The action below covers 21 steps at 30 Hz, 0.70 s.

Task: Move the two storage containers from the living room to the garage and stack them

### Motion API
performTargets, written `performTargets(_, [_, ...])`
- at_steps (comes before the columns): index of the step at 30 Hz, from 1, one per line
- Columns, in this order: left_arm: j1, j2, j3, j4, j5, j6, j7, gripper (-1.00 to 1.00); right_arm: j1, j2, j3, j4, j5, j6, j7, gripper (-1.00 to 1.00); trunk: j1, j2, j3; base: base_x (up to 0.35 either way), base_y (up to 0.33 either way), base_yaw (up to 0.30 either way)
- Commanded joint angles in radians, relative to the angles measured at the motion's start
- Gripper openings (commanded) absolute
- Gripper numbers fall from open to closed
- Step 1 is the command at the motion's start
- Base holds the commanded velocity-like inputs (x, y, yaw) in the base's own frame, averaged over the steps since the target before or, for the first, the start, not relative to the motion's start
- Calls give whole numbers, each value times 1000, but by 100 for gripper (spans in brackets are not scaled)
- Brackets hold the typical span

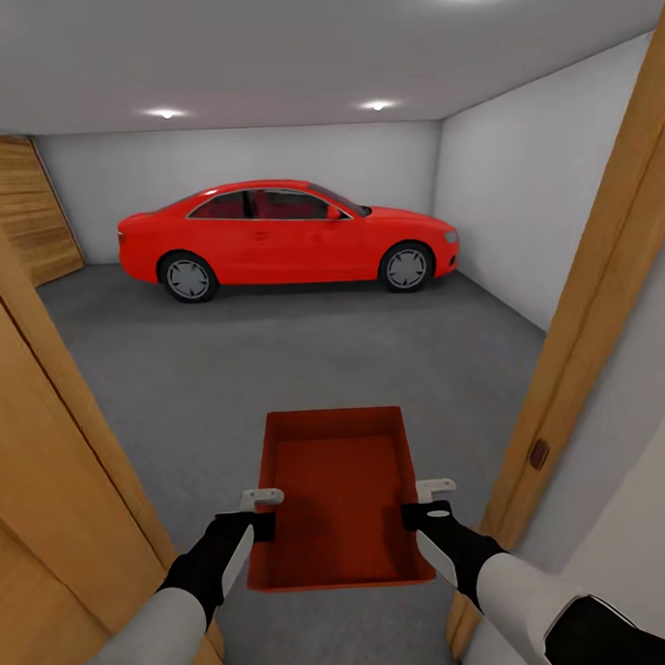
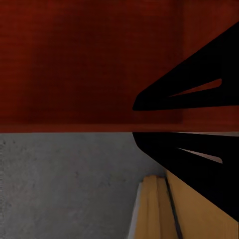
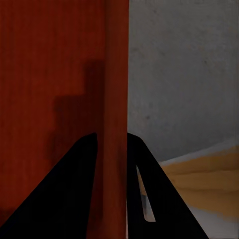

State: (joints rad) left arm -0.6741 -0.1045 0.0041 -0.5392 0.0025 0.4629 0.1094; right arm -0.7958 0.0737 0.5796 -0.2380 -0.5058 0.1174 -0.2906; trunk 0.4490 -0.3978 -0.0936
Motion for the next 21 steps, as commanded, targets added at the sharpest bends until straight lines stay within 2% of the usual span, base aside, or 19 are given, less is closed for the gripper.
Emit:
performTargets(1, [-1, -3, 7, -3, -40, -69, 10, -100, 0, 5, 7, 3, -10, 7, -10, -100, 1, -2, -2, 271, 0, 0])
performTargets(21, [-1, -3, 7, -2, -38, -70, 9, -100, 0, 5, 6, 3, -10, 7, -10, -100, 1, -2, -2, 317, 0, 0])
